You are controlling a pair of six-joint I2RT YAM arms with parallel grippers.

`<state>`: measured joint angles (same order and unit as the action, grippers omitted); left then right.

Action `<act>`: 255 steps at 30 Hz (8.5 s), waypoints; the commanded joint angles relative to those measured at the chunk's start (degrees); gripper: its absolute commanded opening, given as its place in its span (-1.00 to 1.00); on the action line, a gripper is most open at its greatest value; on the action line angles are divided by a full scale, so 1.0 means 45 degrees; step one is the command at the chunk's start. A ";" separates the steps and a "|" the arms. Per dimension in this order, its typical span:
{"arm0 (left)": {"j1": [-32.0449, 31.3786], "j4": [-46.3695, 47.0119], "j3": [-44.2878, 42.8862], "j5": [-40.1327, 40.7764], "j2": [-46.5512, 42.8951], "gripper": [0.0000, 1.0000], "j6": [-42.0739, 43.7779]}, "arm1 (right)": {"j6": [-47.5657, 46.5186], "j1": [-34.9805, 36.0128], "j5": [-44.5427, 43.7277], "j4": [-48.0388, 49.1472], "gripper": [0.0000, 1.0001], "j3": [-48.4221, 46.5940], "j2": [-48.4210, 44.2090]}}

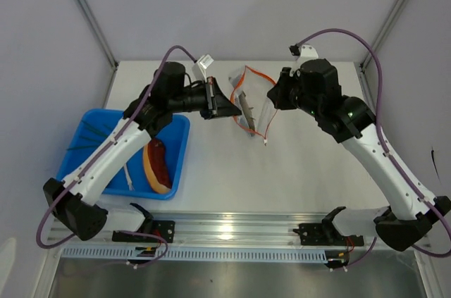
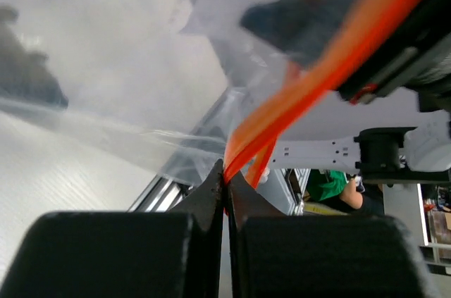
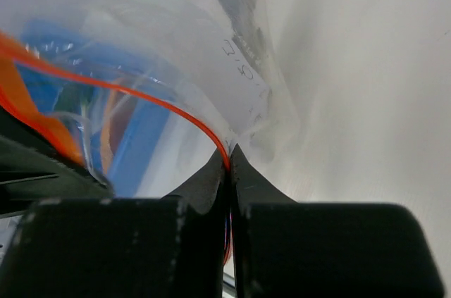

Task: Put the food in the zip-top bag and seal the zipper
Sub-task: Adjust the zipper food storage bag at the center of the board, then pick up the fake food from the bin, then place the fake food in the zipper food storage bag, then adjust the zipper food storage bag at the center of the board.

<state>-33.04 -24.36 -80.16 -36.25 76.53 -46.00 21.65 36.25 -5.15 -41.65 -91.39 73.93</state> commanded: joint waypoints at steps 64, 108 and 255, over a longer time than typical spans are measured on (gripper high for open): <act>0.8963 -0.4120 0.5137 1.0790 0.0961 0.94 0.2662 | -0.0065 0.0362 0.0988 0.1032 -1.00 0.2654 0.0544; 0.8806 -0.3004 0.6642 0.8721 -0.2434 -0.99 0.4030 | 0.0287 0.0401 0.1358 0.2068 -1.00 0.3611 -0.0297; -0.0118 0.1701 0.7364 0.4892 -0.4704 0.07 0.1648 | 0.4076 0.0089 0.6085 0.3455 -1.00 0.2790 0.1207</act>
<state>-31.81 -18.52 -46.19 -12.62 53.82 -37.60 40.47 36.88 20.93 -28.45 -78.41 81.03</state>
